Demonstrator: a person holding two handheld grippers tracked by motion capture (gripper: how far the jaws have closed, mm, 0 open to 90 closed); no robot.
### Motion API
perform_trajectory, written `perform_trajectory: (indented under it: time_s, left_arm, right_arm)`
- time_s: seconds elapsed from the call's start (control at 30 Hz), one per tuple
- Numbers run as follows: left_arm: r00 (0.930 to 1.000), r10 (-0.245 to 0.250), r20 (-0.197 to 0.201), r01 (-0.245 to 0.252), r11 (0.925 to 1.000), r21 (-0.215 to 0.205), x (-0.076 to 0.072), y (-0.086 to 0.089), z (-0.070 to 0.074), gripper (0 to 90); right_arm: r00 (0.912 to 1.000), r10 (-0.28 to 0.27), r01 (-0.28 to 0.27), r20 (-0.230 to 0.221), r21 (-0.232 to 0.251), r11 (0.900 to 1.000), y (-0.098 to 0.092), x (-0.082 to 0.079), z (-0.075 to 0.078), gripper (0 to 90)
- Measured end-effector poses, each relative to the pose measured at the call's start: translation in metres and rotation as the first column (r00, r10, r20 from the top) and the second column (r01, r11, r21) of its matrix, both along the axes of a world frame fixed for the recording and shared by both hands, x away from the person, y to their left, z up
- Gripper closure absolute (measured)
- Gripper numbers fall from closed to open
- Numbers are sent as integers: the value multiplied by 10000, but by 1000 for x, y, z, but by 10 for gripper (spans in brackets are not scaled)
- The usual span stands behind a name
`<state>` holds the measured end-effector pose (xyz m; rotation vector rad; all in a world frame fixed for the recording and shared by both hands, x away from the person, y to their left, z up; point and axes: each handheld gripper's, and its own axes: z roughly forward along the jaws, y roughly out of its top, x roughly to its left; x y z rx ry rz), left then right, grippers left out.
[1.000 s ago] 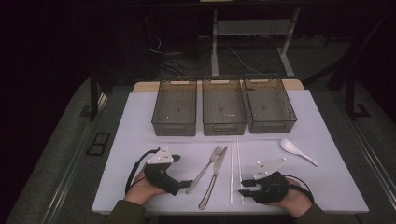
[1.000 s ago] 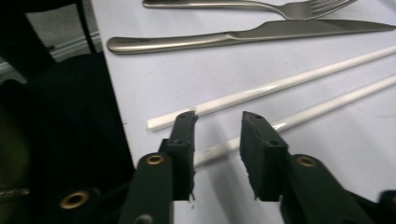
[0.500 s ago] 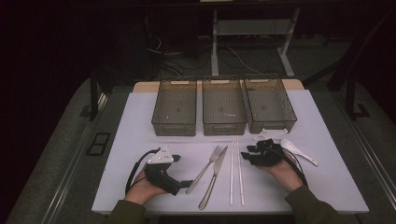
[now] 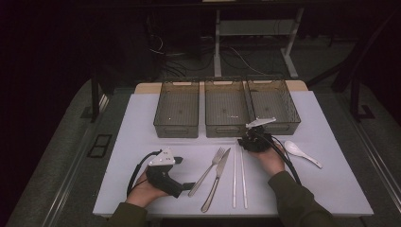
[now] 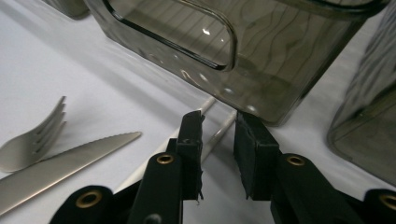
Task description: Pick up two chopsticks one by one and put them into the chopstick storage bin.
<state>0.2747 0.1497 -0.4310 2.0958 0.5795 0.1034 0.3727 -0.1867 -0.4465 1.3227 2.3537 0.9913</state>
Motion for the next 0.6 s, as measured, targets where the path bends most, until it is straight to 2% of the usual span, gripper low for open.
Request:
perform_trajectory:
  time_s: [0.07,0.17,0.27,0.6]
  left_arm:
    - [10000,-9,3,9,10000,14,0,0,0,0]
    - [10000,-2,13,2,10000,-12,0,0,0,0]
    - [10000,-14,15,14,10000,-12,0,0,0,0]
    - [10000,-34,31,34,10000,-20,0,0,0,0]
  right_arm:
    - [10000,39,-39,-11,24,10000,1,1,0,731]
    - [9999,97,-93,100,-398,9992,4,0,-1,756]
    - [9998,102,-93,158,-550,9984,5,0,-1,782]
    - [9995,243,-224,222,-798,9966,7,0,0,799]
